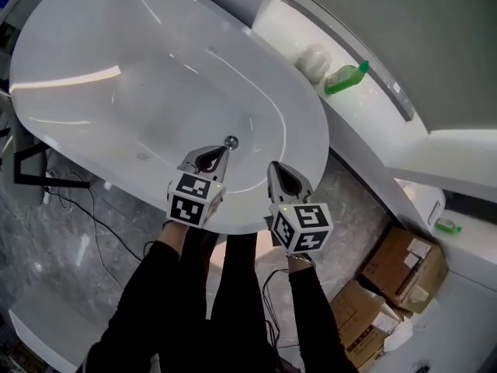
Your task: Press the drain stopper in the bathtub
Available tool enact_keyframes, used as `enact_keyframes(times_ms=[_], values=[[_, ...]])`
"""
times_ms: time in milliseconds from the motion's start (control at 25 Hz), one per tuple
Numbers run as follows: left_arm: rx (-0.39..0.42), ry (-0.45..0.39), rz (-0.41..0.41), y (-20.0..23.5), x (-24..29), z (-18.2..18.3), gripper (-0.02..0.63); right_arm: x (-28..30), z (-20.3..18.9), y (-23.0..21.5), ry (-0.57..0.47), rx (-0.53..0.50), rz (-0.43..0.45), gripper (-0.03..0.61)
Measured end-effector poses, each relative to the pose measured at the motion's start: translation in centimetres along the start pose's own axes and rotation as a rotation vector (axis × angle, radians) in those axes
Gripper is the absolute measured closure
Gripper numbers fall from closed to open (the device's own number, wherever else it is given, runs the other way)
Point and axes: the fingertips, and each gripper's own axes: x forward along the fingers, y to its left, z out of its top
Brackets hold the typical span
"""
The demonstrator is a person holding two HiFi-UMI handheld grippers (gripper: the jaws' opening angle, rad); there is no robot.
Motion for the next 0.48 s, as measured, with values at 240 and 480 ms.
enact_keyframes(times_ms=[240, 480], values=[[-0.041, 0.050, 0.052, 2.3, 6.8, -3.3, 0.606, 6.2, -1.9, -3.4, 0.061, -0.011, 0.055, 0.577], [-0.096, 0.092, 0.104, 4.9, 12.3, -6.8, 0.606, 12.7, -4.3, -5.9, 0.133, -0.030, 0.120, 0.577]])
